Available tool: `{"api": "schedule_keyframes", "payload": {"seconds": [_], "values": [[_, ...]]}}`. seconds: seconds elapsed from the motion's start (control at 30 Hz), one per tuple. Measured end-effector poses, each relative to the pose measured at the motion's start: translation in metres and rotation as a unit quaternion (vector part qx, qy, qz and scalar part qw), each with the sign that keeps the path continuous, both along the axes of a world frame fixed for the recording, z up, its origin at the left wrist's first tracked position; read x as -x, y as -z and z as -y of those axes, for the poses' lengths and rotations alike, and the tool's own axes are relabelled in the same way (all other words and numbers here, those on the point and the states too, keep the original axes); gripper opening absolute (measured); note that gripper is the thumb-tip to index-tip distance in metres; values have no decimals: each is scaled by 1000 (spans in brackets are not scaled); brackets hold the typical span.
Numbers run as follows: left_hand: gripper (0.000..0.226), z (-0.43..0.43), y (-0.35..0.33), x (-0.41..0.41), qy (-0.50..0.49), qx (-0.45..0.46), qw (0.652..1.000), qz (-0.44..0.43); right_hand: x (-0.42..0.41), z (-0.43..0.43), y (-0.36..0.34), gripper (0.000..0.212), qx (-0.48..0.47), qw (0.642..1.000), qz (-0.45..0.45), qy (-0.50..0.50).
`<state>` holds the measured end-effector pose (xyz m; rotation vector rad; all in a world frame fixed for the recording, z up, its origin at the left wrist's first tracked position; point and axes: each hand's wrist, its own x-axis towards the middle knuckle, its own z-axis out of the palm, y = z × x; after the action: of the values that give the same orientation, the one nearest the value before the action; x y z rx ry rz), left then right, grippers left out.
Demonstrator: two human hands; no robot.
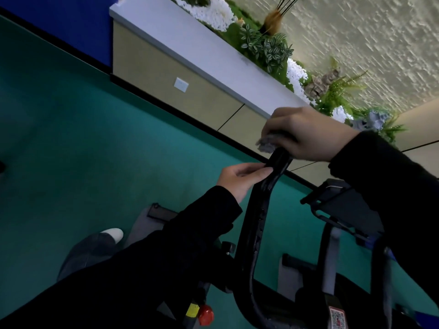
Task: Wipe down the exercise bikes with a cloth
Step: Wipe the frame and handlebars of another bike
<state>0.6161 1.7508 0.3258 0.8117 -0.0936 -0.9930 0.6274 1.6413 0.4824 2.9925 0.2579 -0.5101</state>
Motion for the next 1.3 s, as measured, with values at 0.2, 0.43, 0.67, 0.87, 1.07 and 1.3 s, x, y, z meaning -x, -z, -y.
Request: {"api": "schedule_keyframes", "payload": {"seconds": [0.2, 0.43, 0.67, 0.87, 1.07, 1.3], "values": [[8, -4, -5, -7, 19, -17, 999, 47, -1, 2, 0, 18, -23, 998, 13, 59], [9, -7, -9, -27, 94, -72, 984, 133, 20, 2, 15, 19, -70, 938, 221, 256], [11, -6, -21, -51, 175, -67, 957, 220, 42, -14, 53, 16, -248, 684, 395, 561], [16, 2, -33, -78, 146, -63, 925, 344, 50, -48, 83, 19, -314, 551, 420, 649], [30, 19, -45, -87, 187, -5, 893, 410, 75, -101, 87, 10, -160, 624, 380, 664], [34, 31, -39, -86, 199, -2, 890, 411, 47, -113, 83, 27, -71, 544, 478, 686]]}}
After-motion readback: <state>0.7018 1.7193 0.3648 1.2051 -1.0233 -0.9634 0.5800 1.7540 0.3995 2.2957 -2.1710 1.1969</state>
